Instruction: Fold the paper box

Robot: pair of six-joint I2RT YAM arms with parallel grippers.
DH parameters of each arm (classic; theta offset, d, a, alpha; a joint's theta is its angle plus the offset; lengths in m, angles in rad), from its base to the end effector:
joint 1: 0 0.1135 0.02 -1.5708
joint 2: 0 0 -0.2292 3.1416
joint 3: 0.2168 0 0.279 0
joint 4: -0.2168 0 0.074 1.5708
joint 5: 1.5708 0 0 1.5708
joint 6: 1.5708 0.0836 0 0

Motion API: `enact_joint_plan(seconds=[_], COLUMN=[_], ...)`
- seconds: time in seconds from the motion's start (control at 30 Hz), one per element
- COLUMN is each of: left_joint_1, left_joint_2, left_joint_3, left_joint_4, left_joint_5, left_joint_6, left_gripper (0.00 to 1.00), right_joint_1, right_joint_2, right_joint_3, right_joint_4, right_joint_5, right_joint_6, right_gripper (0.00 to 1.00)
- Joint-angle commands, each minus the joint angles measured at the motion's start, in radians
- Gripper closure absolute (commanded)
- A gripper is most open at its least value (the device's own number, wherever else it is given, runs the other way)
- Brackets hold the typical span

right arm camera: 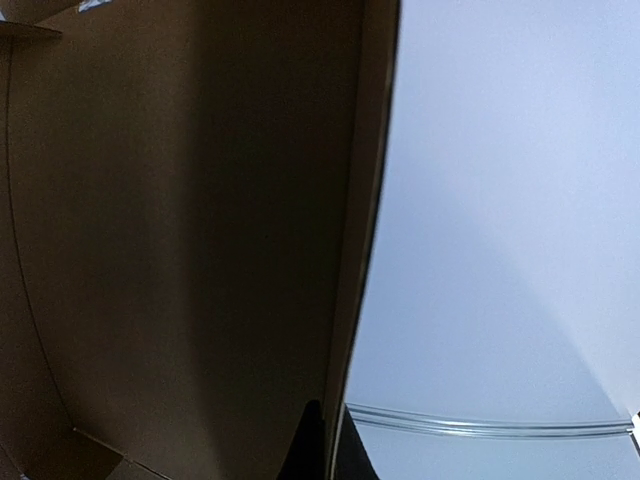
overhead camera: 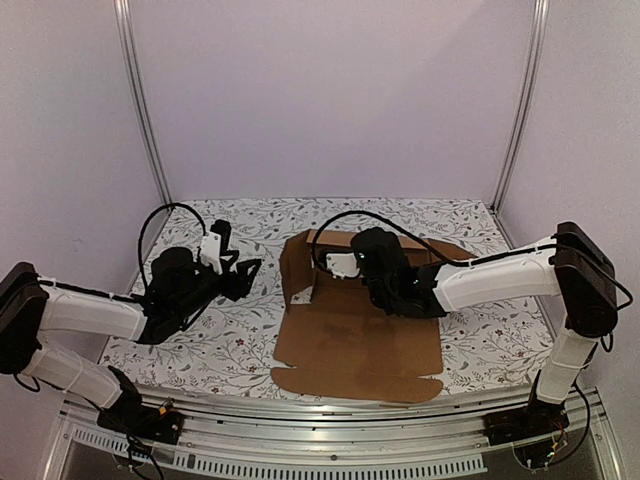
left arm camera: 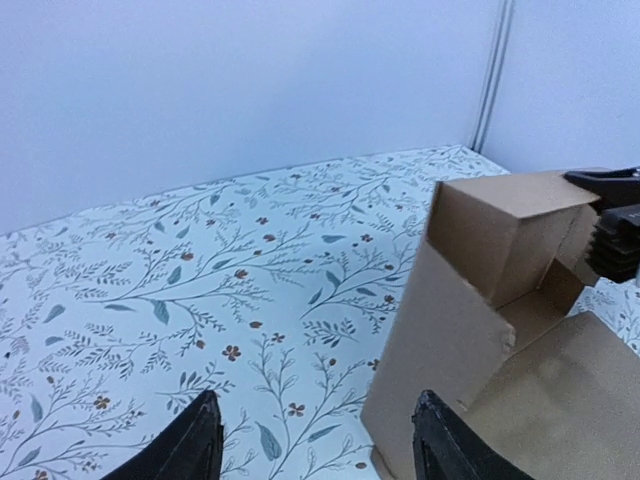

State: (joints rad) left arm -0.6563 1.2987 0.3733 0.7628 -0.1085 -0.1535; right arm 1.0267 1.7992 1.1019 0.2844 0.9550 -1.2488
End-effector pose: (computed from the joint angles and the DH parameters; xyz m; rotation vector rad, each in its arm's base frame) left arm 0.2632 -0.1913 0.1273 0.3586 1.7218 -0.5001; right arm 0.2817 0.3337 0.1587 -1.4137 1.3415 -1.0831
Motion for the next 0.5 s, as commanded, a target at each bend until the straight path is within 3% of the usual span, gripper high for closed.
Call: enact_joint_plan(seconds=[0.0,0.23,0.47], left_joint_1=[0.053,0.036,0.013], left_joint_2=[0.122,0.337,0.402], left_joint_3=[0.152,0.316,0.357], left_joint_4=[-0.239,-0.187,-0.109], left_joint_5=[-0.062,0.273,0.435], left_joint_6=[-0.032,0.048,0.097], left_gripper=[0.36,0.38,0.39], right_joint_1=[0.005,0.006,0.005], right_joint_2=[0.017,0.043,0.045], right_joint_3=[-0.028,-0.021,-0.023], right_joint_4=[-0.037,-0.001,-0.001], right_joint_5=[-0.038,-0.023,-0.019], right_joint_6=[-0.027,-0.038,-0.035], right_gripper=[1.00,1.00,1.00])
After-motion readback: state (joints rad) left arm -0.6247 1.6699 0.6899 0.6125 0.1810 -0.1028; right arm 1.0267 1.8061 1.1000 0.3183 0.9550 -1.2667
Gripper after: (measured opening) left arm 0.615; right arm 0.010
